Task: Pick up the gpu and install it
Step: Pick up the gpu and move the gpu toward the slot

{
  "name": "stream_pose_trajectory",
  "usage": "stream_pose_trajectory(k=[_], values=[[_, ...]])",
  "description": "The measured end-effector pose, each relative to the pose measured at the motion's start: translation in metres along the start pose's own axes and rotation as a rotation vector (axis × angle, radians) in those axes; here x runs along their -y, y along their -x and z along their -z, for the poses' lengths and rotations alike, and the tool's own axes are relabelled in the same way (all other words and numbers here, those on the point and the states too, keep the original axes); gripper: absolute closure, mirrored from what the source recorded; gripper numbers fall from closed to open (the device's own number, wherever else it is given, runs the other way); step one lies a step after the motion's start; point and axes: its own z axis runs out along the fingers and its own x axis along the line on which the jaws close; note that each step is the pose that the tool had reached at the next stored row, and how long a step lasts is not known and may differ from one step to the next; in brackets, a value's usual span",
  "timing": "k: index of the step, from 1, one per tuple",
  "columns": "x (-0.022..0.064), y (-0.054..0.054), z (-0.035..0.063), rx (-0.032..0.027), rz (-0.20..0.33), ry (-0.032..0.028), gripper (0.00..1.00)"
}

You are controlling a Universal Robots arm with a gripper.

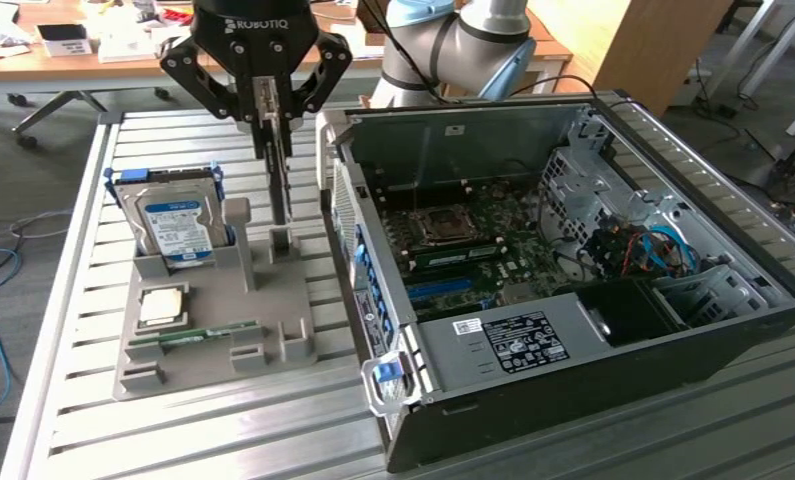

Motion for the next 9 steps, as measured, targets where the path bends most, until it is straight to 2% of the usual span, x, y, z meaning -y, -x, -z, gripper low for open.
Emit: stream_pose_trajectory(k=[9], values=[[-0.0001, 0.0033, -0.0001, 0.0, 0.0, 0.0, 0.73]])
